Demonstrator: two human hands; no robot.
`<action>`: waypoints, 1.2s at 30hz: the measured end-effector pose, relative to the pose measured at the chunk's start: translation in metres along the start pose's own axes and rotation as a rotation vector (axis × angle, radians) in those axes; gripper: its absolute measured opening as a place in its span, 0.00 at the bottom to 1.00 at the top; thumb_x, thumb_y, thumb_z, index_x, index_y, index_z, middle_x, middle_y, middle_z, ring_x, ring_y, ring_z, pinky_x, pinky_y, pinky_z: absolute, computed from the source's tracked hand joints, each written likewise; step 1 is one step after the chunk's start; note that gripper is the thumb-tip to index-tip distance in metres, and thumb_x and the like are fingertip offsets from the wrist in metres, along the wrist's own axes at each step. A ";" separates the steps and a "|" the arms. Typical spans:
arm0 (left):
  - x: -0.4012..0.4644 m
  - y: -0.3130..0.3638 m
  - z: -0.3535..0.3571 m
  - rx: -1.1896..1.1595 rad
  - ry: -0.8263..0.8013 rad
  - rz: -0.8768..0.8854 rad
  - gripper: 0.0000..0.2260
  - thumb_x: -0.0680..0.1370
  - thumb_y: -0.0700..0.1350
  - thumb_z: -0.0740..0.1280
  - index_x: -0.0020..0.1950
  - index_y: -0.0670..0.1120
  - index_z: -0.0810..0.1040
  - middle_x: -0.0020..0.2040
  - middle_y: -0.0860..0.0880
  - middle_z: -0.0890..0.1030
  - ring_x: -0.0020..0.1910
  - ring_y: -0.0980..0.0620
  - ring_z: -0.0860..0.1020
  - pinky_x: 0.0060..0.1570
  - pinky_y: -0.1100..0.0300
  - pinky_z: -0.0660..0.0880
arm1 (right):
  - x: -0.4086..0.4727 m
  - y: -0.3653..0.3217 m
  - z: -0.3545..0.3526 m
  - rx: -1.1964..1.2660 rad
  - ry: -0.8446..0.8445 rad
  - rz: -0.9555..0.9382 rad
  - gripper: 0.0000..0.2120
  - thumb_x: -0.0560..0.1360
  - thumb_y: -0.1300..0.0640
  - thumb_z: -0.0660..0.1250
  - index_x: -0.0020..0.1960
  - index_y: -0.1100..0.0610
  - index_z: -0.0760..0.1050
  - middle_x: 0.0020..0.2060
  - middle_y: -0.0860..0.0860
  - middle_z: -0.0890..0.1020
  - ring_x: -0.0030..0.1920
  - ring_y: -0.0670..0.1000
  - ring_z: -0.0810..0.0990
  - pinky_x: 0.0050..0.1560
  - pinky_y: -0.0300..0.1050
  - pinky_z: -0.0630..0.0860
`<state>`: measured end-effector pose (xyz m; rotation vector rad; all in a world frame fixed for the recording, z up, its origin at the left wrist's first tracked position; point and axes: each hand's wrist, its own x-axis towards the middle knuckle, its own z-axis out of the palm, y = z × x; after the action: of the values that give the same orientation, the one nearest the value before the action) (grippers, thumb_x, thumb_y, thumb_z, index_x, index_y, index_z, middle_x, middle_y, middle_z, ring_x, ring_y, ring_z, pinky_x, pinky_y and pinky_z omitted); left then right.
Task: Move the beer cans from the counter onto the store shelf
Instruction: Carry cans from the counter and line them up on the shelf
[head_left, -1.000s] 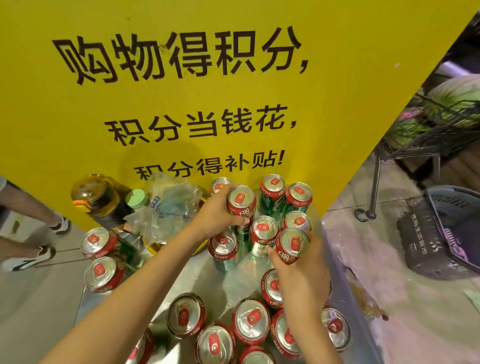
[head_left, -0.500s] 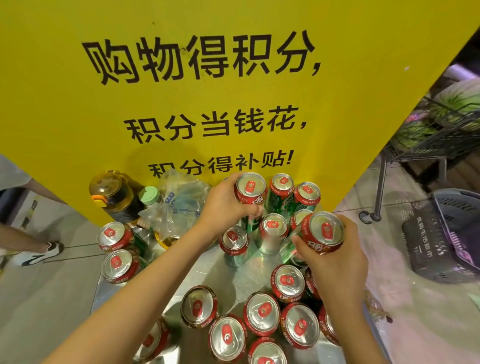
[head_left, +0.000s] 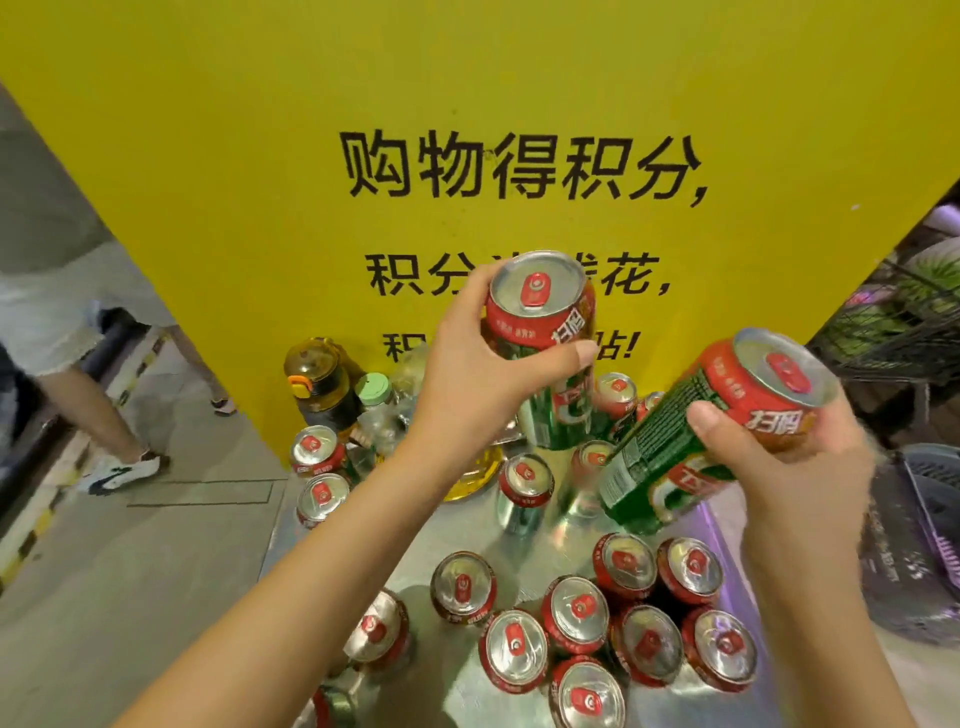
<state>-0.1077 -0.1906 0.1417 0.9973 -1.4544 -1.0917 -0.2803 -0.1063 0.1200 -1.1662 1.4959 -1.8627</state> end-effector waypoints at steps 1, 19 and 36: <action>-0.007 0.006 -0.010 -0.019 0.016 0.003 0.30 0.61 0.50 0.79 0.59 0.55 0.72 0.53 0.55 0.79 0.51 0.61 0.79 0.50 0.65 0.77 | -0.004 -0.003 0.007 0.026 -0.018 0.015 0.25 0.55 0.47 0.76 0.52 0.44 0.76 0.45 0.43 0.83 0.45 0.43 0.81 0.44 0.35 0.77; -0.300 0.046 -0.324 0.164 0.720 -0.157 0.23 0.58 0.53 0.80 0.48 0.58 0.75 0.42 0.61 0.82 0.42 0.66 0.80 0.34 0.72 0.74 | -0.264 -0.077 0.235 0.187 -0.797 0.163 0.26 0.52 0.45 0.73 0.49 0.50 0.76 0.41 0.48 0.84 0.40 0.46 0.83 0.39 0.36 0.77; -0.652 0.095 -0.535 0.320 1.549 -0.347 0.26 0.54 0.60 0.73 0.50 0.59 0.75 0.43 0.59 0.82 0.41 0.64 0.80 0.40 0.65 0.74 | -0.629 -0.171 0.437 0.283 -1.613 0.165 0.28 0.53 0.41 0.73 0.52 0.45 0.74 0.45 0.46 0.83 0.45 0.46 0.83 0.44 0.42 0.77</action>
<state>0.5093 0.3921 0.1158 1.7468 -0.1472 -0.0420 0.4398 0.2046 0.0998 -1.6030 0.3282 -0.4706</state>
